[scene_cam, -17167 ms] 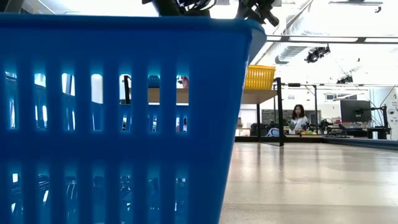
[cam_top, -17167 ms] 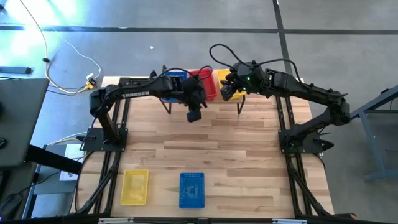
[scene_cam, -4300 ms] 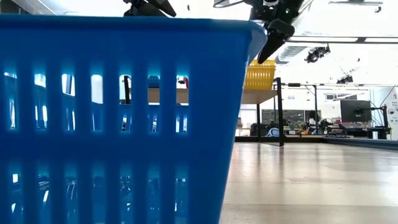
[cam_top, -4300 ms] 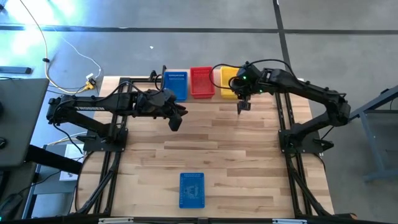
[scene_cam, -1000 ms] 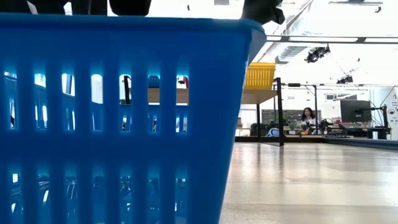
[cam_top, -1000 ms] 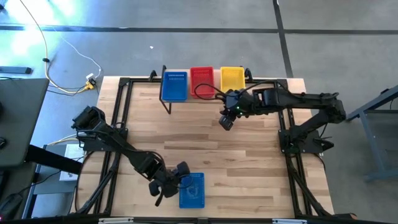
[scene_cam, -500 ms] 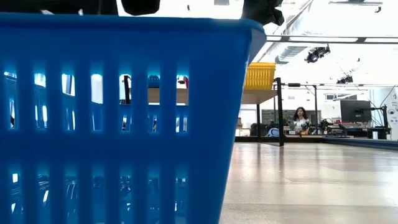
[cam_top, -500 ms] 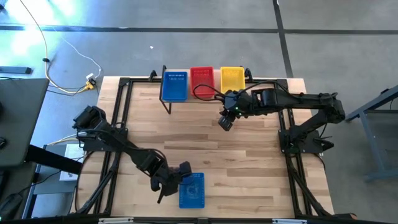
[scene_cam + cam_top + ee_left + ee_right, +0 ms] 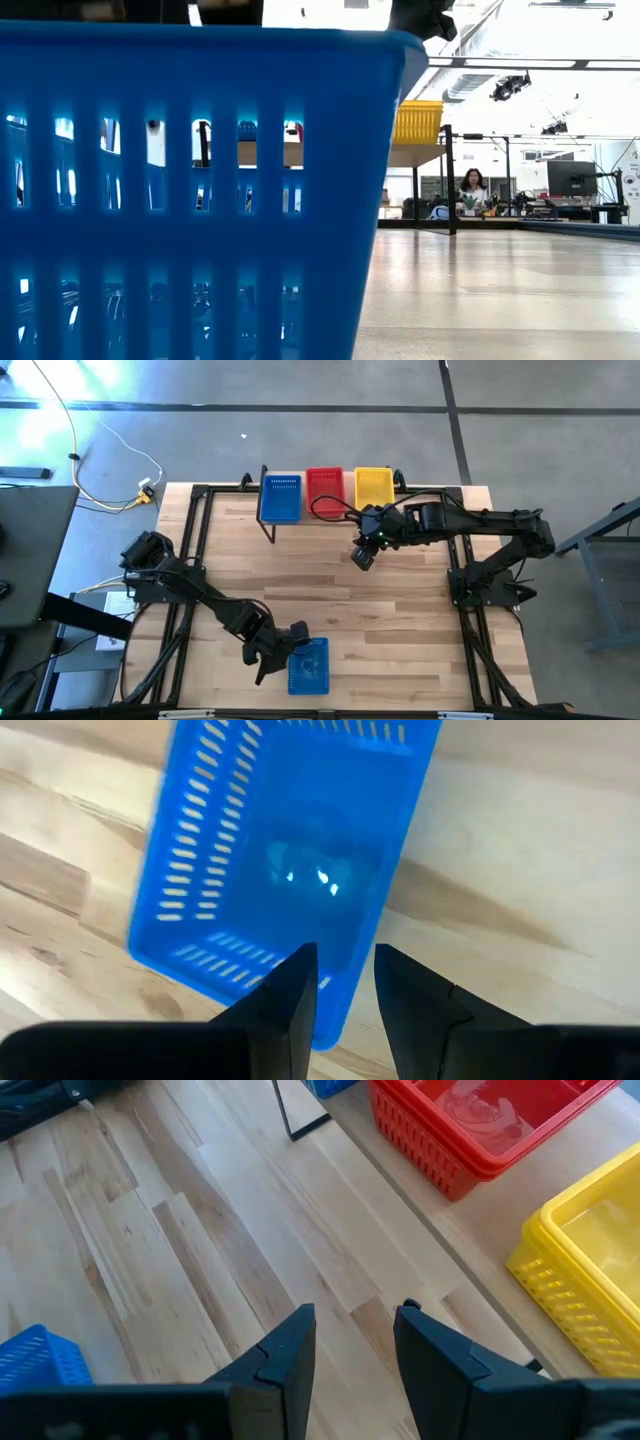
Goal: Stack baskets on shelf by color
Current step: Stack the blue basket on top of the blue basket on the shelf
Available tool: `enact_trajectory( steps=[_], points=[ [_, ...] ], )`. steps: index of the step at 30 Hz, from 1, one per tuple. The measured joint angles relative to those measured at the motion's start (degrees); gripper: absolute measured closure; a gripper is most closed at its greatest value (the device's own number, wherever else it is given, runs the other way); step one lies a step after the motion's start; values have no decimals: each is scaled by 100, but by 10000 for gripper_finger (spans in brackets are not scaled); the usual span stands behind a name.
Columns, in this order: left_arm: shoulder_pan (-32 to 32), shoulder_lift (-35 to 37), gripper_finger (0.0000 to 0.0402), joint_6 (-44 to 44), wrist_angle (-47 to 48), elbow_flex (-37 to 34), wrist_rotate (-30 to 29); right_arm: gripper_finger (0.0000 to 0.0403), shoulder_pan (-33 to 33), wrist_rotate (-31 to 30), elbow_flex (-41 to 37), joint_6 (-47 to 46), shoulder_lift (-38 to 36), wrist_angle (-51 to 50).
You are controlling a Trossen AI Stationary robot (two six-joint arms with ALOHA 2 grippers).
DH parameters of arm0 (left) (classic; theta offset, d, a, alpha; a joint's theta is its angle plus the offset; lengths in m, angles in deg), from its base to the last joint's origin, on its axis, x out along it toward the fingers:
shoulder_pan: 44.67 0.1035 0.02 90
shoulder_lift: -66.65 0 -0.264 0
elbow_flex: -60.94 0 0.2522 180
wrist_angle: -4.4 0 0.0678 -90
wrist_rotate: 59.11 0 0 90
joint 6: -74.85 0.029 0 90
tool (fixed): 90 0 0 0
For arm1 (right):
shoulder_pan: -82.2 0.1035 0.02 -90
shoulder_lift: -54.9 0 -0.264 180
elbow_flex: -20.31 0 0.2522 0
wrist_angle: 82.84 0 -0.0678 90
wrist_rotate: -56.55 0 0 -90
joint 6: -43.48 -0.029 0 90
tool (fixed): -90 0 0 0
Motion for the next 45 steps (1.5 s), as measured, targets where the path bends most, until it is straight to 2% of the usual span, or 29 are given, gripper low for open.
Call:
enact_trajectory(
  steps=[5,10,14,17,21,25,31,40,45],
  points=[
    [-2,-309,310,-22,-31,22,-82,279,0,2,0,0,0,1],
    [-46,-507,310,-22,-10,24,-418,279,0,2,0,0,0,1],
    [-45,-556,313,-73,-6,24,-417,279,0,2,0,-2,0,-1],
    [-42,-555,333,-100,-7,24,-431,279,0,10,0,-2,0,-2],
    [-44,-528,382,-519,10,26,-462,279,0,31,0,-12,0,-2],
    [-44,-510,392,-1179,32,26,-481,279,0,31,0,-100,0,-4],
    [12,-433,397,-2799,157,26,-638,279,0,28,0,-149,0,-4],
    [204,288,399,-4732,518,33,-1643,279,0,-17,0,-395,0,-28],
    [385,858,400,-5831,801,33,-1954,279,1,-17,0,-411,0,-30]
  ],
)
